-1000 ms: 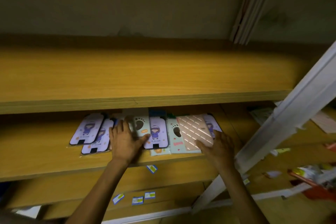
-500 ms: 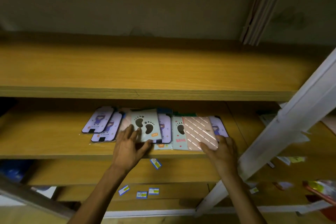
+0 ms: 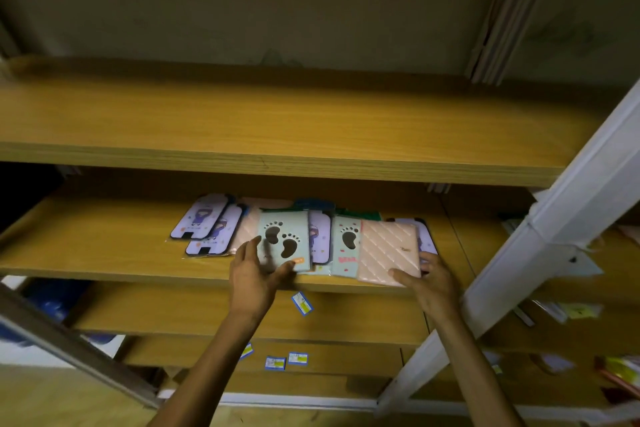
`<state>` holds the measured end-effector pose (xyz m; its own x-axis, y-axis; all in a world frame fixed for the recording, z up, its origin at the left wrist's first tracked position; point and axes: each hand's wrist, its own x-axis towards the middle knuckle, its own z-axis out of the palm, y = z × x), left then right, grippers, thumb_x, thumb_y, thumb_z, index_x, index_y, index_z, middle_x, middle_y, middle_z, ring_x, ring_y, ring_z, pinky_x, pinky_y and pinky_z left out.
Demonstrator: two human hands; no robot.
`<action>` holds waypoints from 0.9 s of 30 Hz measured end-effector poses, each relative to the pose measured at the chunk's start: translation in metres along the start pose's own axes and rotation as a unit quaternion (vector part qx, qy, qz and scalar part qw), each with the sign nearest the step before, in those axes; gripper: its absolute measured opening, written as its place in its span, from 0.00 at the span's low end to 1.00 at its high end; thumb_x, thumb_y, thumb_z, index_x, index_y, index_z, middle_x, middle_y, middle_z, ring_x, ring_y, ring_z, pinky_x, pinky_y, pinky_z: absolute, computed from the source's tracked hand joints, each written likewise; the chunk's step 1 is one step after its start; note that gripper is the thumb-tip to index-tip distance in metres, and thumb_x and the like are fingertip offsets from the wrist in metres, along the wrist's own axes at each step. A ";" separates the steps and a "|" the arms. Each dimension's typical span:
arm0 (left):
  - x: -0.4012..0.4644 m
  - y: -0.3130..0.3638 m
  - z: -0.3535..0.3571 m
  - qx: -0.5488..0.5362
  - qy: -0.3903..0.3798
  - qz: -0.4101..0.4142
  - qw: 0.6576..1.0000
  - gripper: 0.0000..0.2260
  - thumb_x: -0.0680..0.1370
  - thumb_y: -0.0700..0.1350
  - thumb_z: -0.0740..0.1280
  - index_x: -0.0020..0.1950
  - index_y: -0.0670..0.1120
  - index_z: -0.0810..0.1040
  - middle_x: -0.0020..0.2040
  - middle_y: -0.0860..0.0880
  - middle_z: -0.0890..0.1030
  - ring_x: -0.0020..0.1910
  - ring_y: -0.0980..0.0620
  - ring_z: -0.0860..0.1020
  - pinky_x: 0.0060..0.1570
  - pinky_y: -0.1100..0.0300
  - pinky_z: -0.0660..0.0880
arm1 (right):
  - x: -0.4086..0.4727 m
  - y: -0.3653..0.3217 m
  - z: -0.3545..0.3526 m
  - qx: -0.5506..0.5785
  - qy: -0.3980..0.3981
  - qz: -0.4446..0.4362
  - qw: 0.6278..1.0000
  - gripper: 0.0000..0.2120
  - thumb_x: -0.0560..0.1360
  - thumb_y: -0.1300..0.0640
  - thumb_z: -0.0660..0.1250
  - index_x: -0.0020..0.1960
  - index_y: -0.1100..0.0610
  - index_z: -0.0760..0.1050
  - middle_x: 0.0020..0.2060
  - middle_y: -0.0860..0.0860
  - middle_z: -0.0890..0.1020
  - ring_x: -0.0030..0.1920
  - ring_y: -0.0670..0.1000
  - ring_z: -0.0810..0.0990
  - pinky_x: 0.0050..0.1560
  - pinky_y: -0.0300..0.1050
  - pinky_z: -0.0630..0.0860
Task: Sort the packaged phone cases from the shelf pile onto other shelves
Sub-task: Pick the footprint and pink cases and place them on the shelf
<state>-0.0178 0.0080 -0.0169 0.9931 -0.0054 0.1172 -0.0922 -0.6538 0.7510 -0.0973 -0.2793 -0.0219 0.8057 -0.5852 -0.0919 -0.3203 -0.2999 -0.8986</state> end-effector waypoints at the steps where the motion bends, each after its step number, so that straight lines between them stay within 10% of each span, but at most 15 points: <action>1: -0.001 0.001 -0.001 -0.032 -0.001 -0.011 0.999 0.38 0.67 0.54 0.77 0.72 0.43 0.67 0.69 0.42 0.72 0.68 0.44 0.69 0.63 0.49 0.69 | -0.001 -0.001 -0.001 0.015 -0.002 -0.002 1.000 0.27 0.66 0.58 0.78 0.61 0.58 0.70 0.51 0.53 0.78 0.49 0.53 0.78 0.36 0.38 0.73; 9: -0.006 -0.001 -0.004 -0.204 -0.031 -0.073 0.976 0.45 0.55 0.52 0.81 0.70 0.57 0.68 0.67 0.47 0.73 0.65 0.46 0.73 0.59 0.44 0.77 | -0.006 0.006 -0.001 0.122 -0.045 -0.004 0.992 0.26 0.70 0.63 0.74 0.64 0.55 0.68 0.56 0.55 0.79 0.51 0.54 0.81 0.34 0.40 0.80; 15: -0.013 -0.007 -0.005 -0.331 -0.118 -0.097 0.931 0.39 0.66 0.31 0.76 0.72 0.51 0.65 0.58 0.48 0.76 0.58 0.42 0.78 0.38 0.46 0.82 | -0.009 0.008 -0.002 0.150 -0.064 0.004 0.987 0.23 0.73 0.65 0.70 0.65 0.55 0.68 0.58 0.56 0.78 0.53 0.54 0.79 0.43 0.43 0.78; 27: -0.030 0.005 -0.025 -0.411 -0.200 -0.061 0.888 0.33 0.70 0.27 0.71 0.70 0.52 0.69 0.58 0.41 0.77 0.52 0.39 0.82 0.37 0.46 0.82 | -0.064 -0.003 -0.032 0.206 -0.027 -0.047 0.977 0.27 0.75 0.65 0.67 0.69 0.46 0.67 0.60 0.47 0.77 0.55 0.47 0.79 0.41 0.38 0.80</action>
<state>-0.0497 0.0241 -0.0007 0.9304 -0.3484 -0.1138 0.1587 0.1029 0.9820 -0.1639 -0.2651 0.0006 0.8507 -0.5255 -0.0125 -0.0244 -0.0156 -0.9996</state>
